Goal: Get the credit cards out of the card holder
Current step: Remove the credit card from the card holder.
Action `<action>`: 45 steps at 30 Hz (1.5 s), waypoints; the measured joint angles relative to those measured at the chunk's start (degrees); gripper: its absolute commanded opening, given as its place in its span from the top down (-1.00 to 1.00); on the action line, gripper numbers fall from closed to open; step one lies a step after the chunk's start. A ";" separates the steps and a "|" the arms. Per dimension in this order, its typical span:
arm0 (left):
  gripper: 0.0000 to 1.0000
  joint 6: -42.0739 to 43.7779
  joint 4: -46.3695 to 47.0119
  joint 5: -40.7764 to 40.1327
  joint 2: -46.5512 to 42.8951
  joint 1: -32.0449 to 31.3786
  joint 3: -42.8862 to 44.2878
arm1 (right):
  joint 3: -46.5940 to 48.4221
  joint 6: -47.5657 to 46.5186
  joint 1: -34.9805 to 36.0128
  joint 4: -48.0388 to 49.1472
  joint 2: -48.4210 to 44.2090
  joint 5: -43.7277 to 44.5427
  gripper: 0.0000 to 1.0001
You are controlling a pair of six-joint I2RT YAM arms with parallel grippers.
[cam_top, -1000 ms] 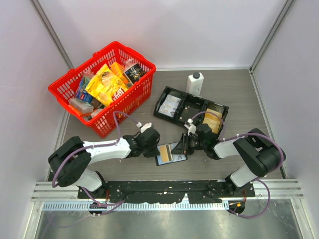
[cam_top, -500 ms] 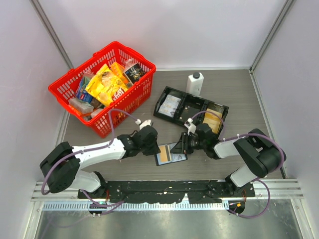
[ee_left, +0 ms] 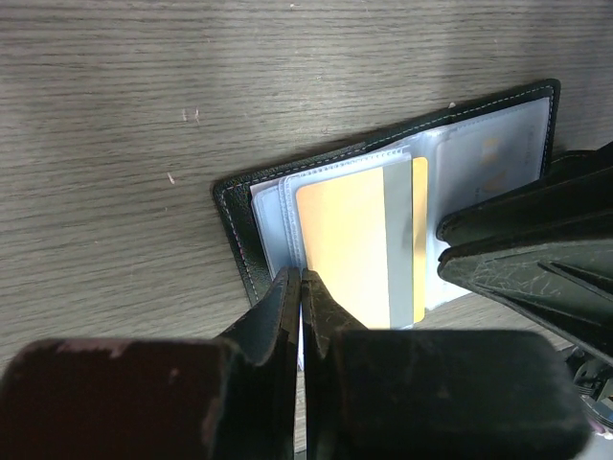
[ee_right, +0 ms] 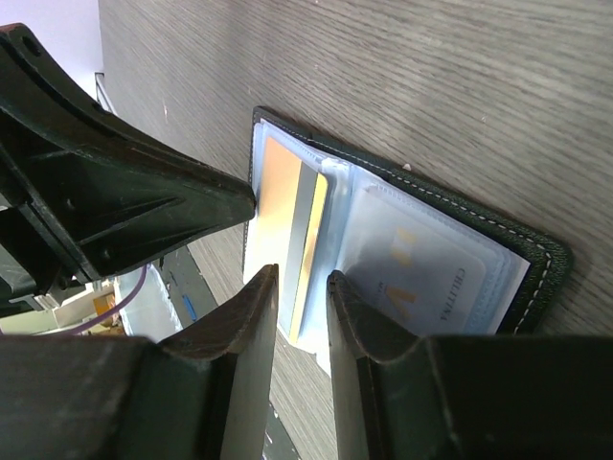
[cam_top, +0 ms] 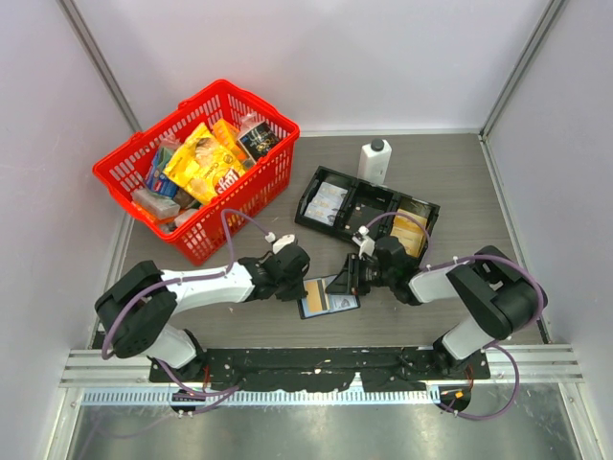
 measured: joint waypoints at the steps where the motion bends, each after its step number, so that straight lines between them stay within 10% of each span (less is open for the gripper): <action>1: 0.90 -0.04 0.00 0.00 0.02 0.00 0.00 | 0.02 0.07 0.07 0.09 0.15 -0.02 0.36; 45: 0.93 -1.31 0.87 0.07 0.02 0.00 -0.76 | 0.72 2.21 2.14 4.13 4.35 0.63 0.78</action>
